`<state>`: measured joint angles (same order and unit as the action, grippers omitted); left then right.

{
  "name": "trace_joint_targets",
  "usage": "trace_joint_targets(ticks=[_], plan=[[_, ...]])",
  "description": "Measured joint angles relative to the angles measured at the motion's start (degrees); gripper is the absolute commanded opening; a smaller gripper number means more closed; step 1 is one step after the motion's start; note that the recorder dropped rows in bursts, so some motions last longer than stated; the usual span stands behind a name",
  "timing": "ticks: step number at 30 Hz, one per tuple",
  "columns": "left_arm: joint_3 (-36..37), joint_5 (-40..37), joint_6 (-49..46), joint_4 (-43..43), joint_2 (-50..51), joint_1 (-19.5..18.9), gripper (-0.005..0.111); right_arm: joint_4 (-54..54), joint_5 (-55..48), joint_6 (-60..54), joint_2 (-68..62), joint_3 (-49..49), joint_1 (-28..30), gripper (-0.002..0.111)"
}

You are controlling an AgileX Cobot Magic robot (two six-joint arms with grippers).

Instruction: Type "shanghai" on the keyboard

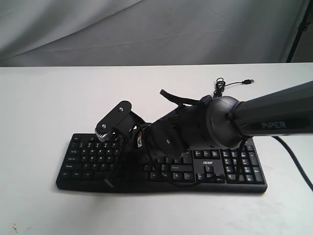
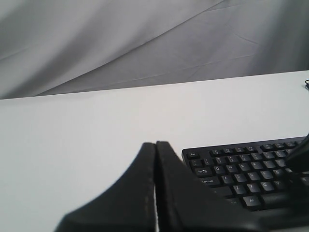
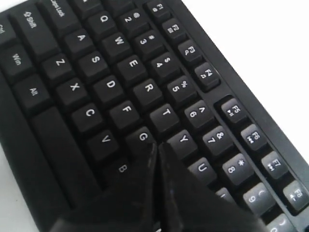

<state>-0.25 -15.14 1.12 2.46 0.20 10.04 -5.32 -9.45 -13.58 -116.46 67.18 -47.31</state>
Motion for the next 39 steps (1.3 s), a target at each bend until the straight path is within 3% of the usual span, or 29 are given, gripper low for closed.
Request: trace_joint_targets(ticks=[32, 39], plan=[[0.0, 0.0, 0.0, 0.0, 0.0, 0.0, 0.0, 0.0, 1.42, 0.0, -0.35, 0.0, 0.34, 0.0], [0.0, 0.0, 0.0, 0.0, 0.0, 0.0, 0.0, 0.0, -0.52, -0.45, -1.02, 7.78, -2.75, 0.0]])
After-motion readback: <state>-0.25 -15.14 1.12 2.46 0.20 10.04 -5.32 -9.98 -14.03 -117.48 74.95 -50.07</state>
